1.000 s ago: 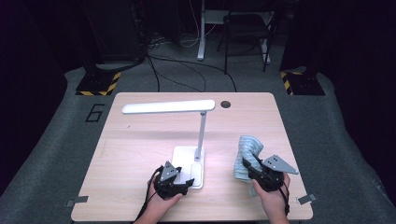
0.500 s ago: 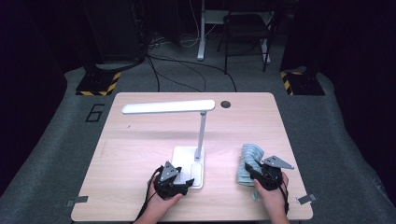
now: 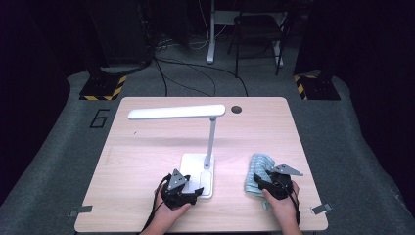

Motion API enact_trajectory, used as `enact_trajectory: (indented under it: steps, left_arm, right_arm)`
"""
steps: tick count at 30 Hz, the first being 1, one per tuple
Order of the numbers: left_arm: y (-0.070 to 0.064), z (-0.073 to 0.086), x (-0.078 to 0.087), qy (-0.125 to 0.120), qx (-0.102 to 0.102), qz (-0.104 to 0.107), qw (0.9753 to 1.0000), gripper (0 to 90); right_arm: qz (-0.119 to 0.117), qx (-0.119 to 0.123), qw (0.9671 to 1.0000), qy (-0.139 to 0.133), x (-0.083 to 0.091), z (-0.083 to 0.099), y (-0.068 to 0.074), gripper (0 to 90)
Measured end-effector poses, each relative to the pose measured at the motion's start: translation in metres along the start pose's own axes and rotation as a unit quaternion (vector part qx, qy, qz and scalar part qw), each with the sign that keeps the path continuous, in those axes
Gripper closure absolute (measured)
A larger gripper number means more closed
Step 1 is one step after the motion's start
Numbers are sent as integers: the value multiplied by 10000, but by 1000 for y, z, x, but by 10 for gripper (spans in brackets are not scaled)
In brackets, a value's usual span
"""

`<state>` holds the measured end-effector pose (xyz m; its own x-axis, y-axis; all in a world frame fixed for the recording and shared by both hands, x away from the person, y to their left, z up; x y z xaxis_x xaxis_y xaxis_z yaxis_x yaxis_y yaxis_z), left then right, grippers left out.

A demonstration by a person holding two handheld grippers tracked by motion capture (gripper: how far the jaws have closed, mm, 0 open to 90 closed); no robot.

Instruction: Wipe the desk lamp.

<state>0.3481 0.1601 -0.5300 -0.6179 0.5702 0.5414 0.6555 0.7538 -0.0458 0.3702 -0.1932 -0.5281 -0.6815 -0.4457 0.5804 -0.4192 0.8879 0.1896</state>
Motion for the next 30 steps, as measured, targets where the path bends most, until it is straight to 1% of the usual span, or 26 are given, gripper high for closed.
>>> enact_trajectory:
  steps: [4, 7, 11, 15, 17, 18, 20, 21, 22, 24, 25, 27, 28, 29, 30]
  left_arm:
    - [0, 0, 0, -2, -4, 3, 10000, 279]
    - [0, 0, 0, -8, 5, 7, 10000, 279]
    - [0, 0, 0, -12, 12, 11, 10000, 279]
    - [0, 0, 0, -15, 14, 17, 10000, 279]
    - [0, 0, 0, -5, 2, 17, 10000, 279]
    - [0, 0, 0, -10, 8, 19, 10000, 279]
    - [1, 0, 0, -10, -4, 16, 10000, 279]
    - [0, 0, 0, -13, 6, 17, 10000, 279]
    - [0, 0, 0, -38, 10, 6, 10000, 279]
    - [1, 0, 0, -14, 11, 49, 10000, 279]
    - [1, 0, 0, 1, -7, 57, 10000, 279]
    - [1, 0, 0, -1, 35, 77, 10000, 279]
    - [1, 0, 0, -16, 87, 88, 9999, 279]
    - [1, 0, 0, -16, 87, 88, 9999, 280]
    - [1, 0, 0, -14, 96, 115, 9999, 280]
  right_arm:
    - [90, 34, 9999, 27, 1, -1, 2, 433]
    - [114, 83, 9999, -44, 4, -3, 3, 424]
    - [205, 268, 9994, -119, 9, -5, 8, 410]
    - [249, 330, 9987, -304, 14, -8, 13, 398]
    - [230, 399, 9982, -388, 16, -9, 14, 392]
    - [244, 400, 9982, -362, 17, -9, 14, 388]
    - [231, 409, 9981, -411, 20, -11, 15, 381]
    - [262, 467, 9975, -452, 23, -12, 16, 376]
    - [285, 466, 9973, -501, 25, -13, 17, 371]
    - [302, 542, 9962, -610, 30, -15, 19, 368]
    - [320, 532, 9959, -660, 32, -17, 21, 364]
    - [309, 588, 9951, -726, 36, -20, 25, 362]
    - [294, 596, 9948, -771, 38, -22, 28, 362]
    - [294, 596, 9948, -771, 38, -22, 28, 362]
    - [240, 672, 9938, -856, 42, -28, 35, 362]
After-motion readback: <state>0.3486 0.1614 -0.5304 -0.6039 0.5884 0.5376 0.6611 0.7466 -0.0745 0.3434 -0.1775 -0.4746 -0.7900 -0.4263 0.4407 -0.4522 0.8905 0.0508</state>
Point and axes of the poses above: each handheld gripper's, and its own axes: x roughly backward along the jaws, z roughly out of its underside, y roughly to its left, the point moved 1 cm from there along -x, roughly forward along the jaws, and after that the axes turned 4 degrees about -z, right-handed, at the moved point
